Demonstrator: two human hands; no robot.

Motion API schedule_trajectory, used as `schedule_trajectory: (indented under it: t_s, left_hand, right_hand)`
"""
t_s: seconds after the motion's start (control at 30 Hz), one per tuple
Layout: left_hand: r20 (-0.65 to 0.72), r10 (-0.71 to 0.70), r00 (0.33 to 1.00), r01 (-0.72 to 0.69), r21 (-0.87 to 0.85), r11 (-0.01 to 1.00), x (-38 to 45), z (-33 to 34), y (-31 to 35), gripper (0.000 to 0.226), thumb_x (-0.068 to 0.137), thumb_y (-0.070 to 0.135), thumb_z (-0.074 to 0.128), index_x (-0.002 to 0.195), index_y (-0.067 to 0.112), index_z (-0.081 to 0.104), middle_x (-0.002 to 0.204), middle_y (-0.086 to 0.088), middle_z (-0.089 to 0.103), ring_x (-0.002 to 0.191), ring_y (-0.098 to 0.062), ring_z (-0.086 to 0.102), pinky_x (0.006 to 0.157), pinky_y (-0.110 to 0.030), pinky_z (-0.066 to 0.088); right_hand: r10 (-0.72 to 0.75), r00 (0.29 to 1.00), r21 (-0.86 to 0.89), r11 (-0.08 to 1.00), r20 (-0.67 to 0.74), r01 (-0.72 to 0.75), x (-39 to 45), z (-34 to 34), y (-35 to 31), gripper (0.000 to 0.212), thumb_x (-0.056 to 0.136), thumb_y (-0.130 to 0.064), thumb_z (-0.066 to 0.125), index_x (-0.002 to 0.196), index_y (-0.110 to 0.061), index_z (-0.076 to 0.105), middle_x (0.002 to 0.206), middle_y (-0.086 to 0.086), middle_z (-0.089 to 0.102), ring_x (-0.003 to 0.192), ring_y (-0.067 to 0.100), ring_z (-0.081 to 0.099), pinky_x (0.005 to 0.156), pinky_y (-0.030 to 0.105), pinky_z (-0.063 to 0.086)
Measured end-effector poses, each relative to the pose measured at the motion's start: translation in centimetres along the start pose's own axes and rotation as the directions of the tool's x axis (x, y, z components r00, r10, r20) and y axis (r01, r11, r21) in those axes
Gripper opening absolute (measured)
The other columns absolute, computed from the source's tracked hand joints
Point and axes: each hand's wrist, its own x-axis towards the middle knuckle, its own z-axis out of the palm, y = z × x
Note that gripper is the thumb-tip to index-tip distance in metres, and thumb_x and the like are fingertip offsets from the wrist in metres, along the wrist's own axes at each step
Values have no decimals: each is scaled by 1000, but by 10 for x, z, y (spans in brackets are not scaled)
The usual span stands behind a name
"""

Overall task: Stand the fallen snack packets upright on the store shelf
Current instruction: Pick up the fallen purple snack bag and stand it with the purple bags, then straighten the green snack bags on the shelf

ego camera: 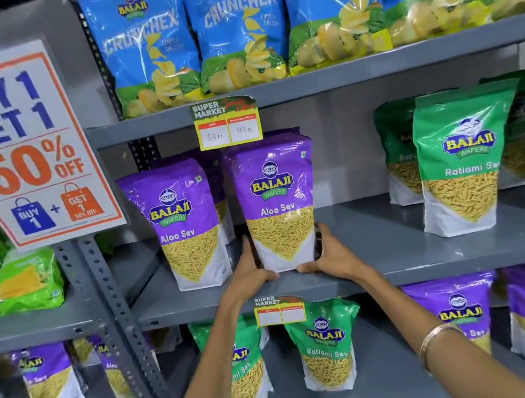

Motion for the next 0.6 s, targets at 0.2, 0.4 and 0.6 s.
schedule_trajectory:
  t_s: [0.2, 0.4, 0.6]
  left_hand:
    - [-449, 364, 816, -350, 119, 929, -61, 74, 23, 83, 73, -5, 74, 147, 15, 43, 148, -5, 45, 137, -16, 40, 118, -17, 26]
    - [-242, 354, 903, -400, -176, 900, -65, 178, 71, 57, 81, -3, 71, 131, 20, 57, 130, 1, 63, 116, -8, 62, 102, -31, 49]
    - [0, 168, 986, -161, -288, 944, -19, 285, 131, 103, 72, -8, 85, 155, 12, 29, 160, -9, 37, 146, -21, 39, 122, -38, 34]
  right_hand:
    - [-272, 948, -174, 954, -166, 243, -63, -22, 18, 55, 89, -33, 72, 138, -31, 46, 138, -10, 58, 121, 5, 60, 97, 29, 55]
    - [-352, 847, -274, 927, -398, 256, -129, -100, 46, 11, 96, -25, 63, 105, -31, 64, 105, -15, 68, 95, 4, 68, 85, 20, 54]
    - [-161, 805, -342, 938, -571, -56, -131, -243, 90, 66, 82, -17, 79, 138, 2, 49, 134, 21, 52, 129, 38, 50, 110, 41, 39]
